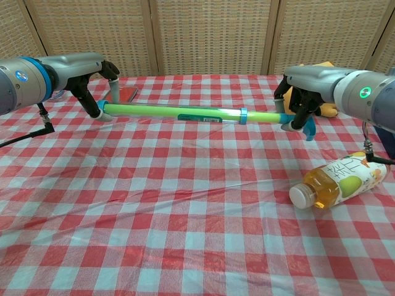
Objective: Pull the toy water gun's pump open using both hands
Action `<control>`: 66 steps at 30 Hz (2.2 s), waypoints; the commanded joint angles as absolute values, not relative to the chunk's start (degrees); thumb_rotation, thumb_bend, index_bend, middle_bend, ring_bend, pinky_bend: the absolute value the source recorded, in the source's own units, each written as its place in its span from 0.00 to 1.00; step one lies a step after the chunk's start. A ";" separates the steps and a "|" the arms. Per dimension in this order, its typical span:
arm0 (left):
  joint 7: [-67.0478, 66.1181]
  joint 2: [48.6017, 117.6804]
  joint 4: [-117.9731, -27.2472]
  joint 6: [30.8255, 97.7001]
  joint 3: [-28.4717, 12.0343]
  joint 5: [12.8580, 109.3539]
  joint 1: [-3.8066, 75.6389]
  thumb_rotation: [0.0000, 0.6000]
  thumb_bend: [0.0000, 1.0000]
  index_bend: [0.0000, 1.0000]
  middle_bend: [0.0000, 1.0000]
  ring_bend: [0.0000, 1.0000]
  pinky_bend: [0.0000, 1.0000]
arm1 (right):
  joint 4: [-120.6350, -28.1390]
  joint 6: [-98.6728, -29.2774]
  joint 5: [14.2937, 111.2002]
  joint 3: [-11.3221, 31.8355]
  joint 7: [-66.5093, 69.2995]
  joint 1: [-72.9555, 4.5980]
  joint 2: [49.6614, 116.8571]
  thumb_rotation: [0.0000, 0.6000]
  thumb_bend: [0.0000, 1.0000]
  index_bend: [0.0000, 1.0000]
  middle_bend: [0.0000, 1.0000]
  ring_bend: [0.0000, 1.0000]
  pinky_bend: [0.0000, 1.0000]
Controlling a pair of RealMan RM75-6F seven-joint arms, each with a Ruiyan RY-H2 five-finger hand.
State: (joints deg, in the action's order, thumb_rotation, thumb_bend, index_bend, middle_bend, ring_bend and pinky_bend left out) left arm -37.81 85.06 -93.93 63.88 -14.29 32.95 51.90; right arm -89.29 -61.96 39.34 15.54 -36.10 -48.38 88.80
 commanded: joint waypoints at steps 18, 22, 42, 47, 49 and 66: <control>-36.42 83.50 -97.59 67.13 -12.61 35.67 49.38 1.00 0.31 0.53 0.00 0.00 0.00 | -89.05 -63.14 39.61 14.50 -36.27 -47.86 87.31 1.00 0.49 0.87 1.00 0.96 0.70; -36.02 82.29 -98.77 67.53 -11.88 36.53 48.37 1.00 0.31 0.54 0.00 0.00 0.00 | -88.71 -63.15 39.35 14.41 -36.12 -47.59 86.93 1.00 0.49 0.87 1.00 0.96 0.70; -32.51 74.92 -100.37 68.04 -8.33 41.26 42.61 1.00 0.31 0.54 0.00 0.00 0.00 | -82.59 -61.65 37.22 14.02 -33.94 -45.26 84.41 1.00 0.49 0.87 1.00 0.96 0.70; -31.83 74.47 -99.70 67.38 -7.61 41.80 41.64 1.00 0.31 0.54 0.00 0.00 0.00 | -82.07 -61.80 37.15 14.26 -33.78 -44.75 83.23 1.00 0.49 0.87 1.00 0.96 0.70; -31.68 74.48 -99.28 66.94 -7.37 41.85 41.39 1.00 0.31 0.54 0.00 0.00 0.00 | -82.01 -61.97 37.10 14.45 -33.83 -44.61 82.71 1.00 0.49 0.87 1.00 0.96 0.70; -31.67 74.71 -96.88 64.11 -7.57 41.56 41.11 1.00 0.25 0.39 0.00 0.00 0.00 | -80.99 -61.84 36.02 14.56 -34.34 -43.80 81.30 1.00 0.38 0.73 0.90 0.85 0.64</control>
State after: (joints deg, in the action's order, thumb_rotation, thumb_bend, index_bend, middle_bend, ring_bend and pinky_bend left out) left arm -31.49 75.07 -96.84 64.78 -7.76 41.59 41.02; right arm -81.27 -61.80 35.79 14.82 -34.31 -43.97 81.21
